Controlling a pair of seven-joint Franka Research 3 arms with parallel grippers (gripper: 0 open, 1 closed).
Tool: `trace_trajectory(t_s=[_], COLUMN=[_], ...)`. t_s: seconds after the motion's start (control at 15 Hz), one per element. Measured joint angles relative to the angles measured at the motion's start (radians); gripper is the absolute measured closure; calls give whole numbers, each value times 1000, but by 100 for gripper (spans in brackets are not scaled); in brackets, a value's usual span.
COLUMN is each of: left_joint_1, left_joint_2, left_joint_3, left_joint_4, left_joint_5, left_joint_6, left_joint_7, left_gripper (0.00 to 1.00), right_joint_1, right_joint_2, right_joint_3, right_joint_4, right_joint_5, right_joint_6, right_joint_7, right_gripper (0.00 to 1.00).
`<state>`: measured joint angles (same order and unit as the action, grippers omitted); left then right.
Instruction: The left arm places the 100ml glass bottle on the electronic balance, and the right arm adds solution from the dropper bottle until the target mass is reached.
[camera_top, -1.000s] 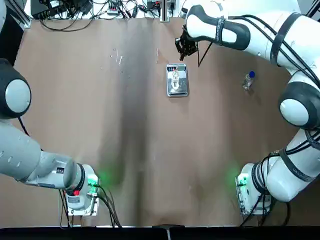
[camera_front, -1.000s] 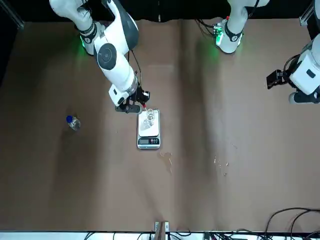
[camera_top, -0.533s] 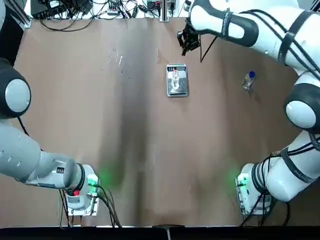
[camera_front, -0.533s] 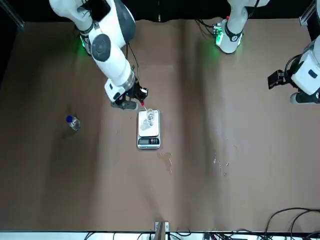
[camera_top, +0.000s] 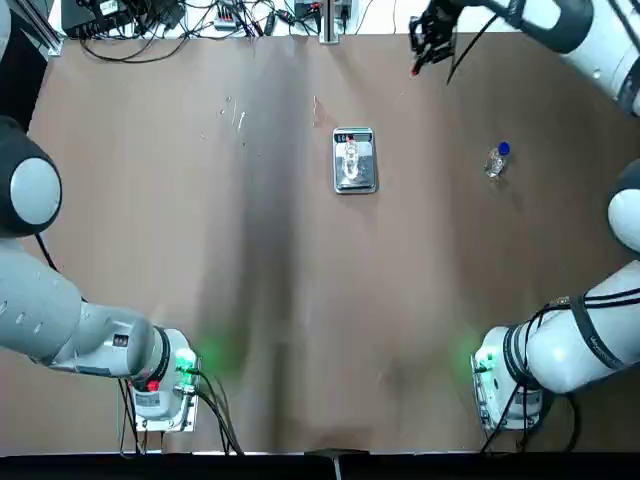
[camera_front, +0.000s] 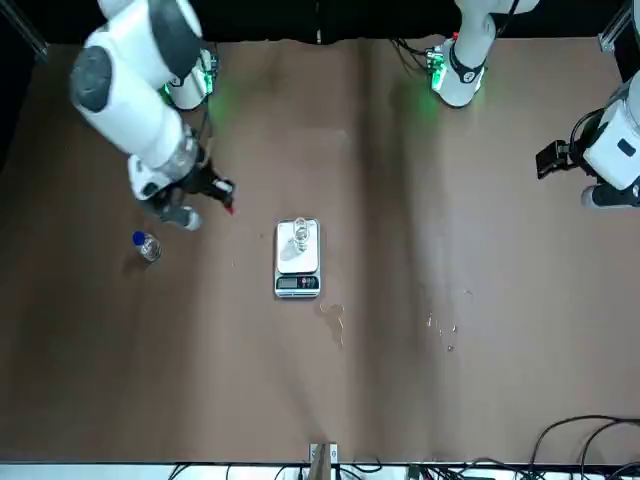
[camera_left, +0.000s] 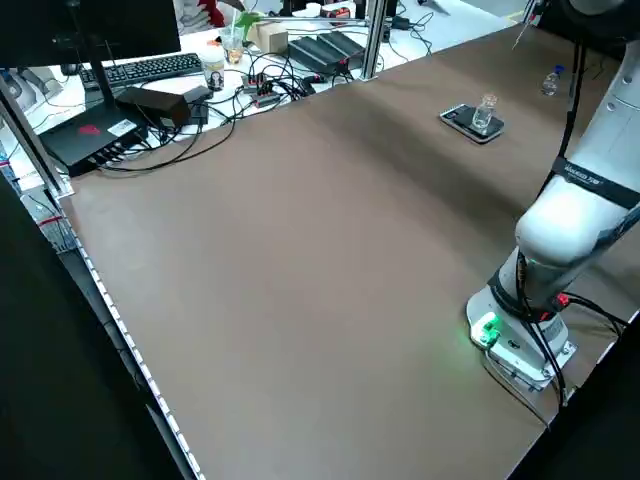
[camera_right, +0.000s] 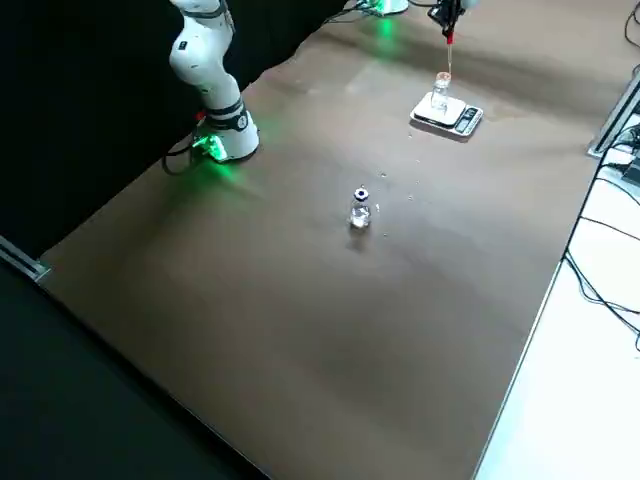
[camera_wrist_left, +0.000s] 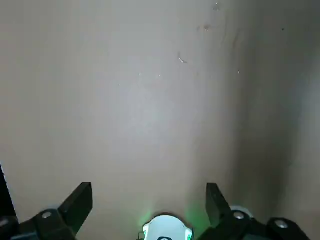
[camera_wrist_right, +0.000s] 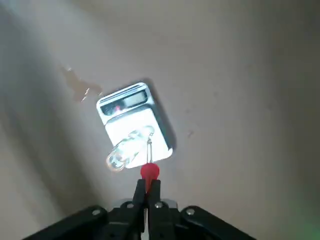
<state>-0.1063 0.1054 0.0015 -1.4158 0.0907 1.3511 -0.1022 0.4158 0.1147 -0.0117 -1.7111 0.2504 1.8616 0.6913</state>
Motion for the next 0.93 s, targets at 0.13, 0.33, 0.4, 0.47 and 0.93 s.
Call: trace_trajectory(t_s=[0.13, 0.33, 0.4, 0.47, 0.93], left_joint_1=[0, 3, 3, 4, 44], left_joint_2=[-1, -12, -16, -17, -24], left_joint_3=[0, 3, 5, 6, 7], left_joint_4=[2, 3, 3, 3, 3], left_joint_5=[0, 0, 0, 0, 0], left_joint_6=[3, 13, 18, 20, 21], left_joint_7=[-1, -2, -3, -3, -3], left_gripper=[0, 0, 0, 0, 0], right_joint_1=[-69, -182, -217, -253, -398], right_joint_2=[-13, -33, -39, -44, -52], right_joint_3=[-2, -3, -4, -5, -4], right_joint_4=[0, 0, 0, -1, -57], right_joint_5=[-33, -102, -120, -137, -280], right_joint_6=[-44, -115, -135, -157, -161], right_joint_7=[-30, -106, -146, -190, -325], right_gripper=[96, 96, 96, 96, 96])
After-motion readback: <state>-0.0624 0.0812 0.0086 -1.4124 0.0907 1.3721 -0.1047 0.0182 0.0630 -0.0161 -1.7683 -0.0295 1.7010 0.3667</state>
